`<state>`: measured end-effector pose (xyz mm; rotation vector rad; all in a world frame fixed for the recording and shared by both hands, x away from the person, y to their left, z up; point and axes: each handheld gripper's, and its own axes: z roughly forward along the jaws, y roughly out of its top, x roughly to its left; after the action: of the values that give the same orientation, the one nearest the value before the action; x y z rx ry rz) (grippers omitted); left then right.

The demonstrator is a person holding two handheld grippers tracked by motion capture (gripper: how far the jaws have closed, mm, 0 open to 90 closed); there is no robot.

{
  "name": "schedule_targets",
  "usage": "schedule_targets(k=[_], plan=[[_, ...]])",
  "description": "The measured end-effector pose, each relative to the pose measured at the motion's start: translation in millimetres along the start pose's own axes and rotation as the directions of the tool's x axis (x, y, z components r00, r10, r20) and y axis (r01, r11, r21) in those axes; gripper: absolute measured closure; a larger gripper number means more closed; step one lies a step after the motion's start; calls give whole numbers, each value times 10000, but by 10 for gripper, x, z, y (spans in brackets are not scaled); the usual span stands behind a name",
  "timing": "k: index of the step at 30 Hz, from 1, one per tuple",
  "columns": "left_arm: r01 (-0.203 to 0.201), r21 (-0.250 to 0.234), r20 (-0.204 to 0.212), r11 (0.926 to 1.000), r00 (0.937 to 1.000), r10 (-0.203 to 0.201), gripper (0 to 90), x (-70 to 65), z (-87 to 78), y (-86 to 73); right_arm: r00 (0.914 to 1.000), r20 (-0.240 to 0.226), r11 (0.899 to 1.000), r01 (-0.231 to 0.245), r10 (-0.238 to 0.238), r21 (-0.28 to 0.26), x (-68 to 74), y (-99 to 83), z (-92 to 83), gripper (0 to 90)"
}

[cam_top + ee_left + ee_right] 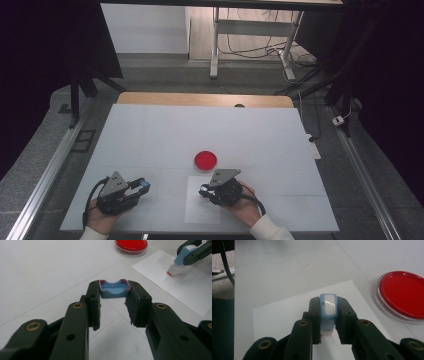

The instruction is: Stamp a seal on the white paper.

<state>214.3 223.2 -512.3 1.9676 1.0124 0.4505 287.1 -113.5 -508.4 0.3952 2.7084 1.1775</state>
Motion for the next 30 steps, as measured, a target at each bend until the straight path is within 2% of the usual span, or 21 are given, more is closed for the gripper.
schedule_targets(k=[20,30], plan=[[-17,13,-26,10000,10000,17,650,2,-5,-2,9999,63,9999,120,-121,43,11,-2,-2,752],[-30,20,-15,10000,10000,30,651,-3,-4,0,9999,121,10000,8,-8,59,21,-18,22,754]])
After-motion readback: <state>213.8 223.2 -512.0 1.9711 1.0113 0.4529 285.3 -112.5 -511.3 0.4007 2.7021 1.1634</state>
